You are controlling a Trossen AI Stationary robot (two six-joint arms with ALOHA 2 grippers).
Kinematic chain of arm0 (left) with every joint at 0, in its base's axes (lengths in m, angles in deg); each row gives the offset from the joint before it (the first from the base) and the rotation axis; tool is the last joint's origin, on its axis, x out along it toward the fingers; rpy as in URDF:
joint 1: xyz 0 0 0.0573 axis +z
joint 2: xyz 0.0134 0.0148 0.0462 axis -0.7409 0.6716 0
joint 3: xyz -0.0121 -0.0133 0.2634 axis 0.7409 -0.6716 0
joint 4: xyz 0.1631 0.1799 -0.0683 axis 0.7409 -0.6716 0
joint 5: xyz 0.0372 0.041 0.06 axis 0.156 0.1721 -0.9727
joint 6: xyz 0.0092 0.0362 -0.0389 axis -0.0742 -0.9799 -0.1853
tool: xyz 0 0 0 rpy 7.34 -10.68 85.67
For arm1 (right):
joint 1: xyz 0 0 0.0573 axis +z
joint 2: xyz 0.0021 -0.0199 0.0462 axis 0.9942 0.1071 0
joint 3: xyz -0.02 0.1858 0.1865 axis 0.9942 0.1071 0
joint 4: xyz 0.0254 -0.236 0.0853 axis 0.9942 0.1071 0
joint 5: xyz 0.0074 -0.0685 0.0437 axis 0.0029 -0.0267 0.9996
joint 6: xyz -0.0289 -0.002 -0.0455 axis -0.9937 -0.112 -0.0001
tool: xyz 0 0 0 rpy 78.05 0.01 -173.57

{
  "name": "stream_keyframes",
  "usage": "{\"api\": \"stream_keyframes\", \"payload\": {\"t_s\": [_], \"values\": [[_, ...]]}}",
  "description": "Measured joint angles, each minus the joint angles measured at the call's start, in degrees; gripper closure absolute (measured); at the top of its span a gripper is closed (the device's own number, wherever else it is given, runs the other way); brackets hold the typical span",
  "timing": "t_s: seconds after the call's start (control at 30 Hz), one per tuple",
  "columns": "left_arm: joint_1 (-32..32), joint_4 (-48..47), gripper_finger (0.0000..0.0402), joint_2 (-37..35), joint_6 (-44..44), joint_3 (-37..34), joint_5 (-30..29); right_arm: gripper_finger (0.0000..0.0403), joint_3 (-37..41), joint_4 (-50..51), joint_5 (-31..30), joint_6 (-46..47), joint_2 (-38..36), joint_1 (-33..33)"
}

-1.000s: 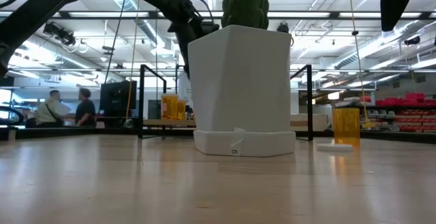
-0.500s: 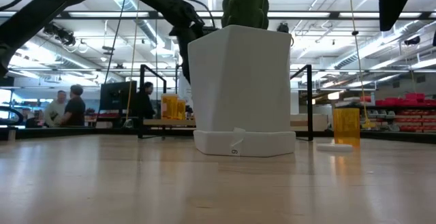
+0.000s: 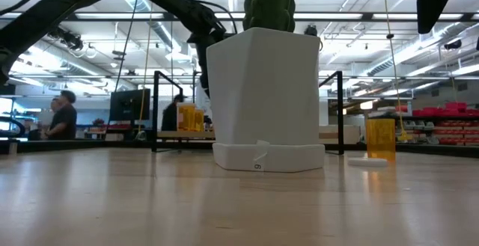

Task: Pick and place medicine bottles onto shelf by color
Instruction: Adjust the orange medicine bottles on the shelf

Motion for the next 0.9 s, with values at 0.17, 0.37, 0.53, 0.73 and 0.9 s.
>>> {"api": "stream_keyframes", "payload": {"t_s": [0.17,0.37,0.53,0.73,0.9], "values": [[0.08,1.56,0.0399,0.0,-0.02,0.0,-0.15,0.0031,0.0,0.02,0.0,0.0,0.0,0.0],[0.02,2.52,0.0398,0.0,0.0,0.0,-0.12,0.0031,0.0,0.0,0.0,0.0,0.0,0.0],[0.02,2.83,0.0399,0.02,0.14,0.0,-0.17,0.0031,0.01,0.02,0.0,0.0,0.0,0.0],[-0.09,2.04,0.0395,-0.07,3.66,0.87,-1.76,0.0031,0.01,0.02,0.0,0.0,0.0,-0.04],[-0.04,-0.22,0.0399,-0.76,6.38,5.36,-2.05,0.0031,0.0,0.1,0.0,-0.42,0.0,-0.04]]}}
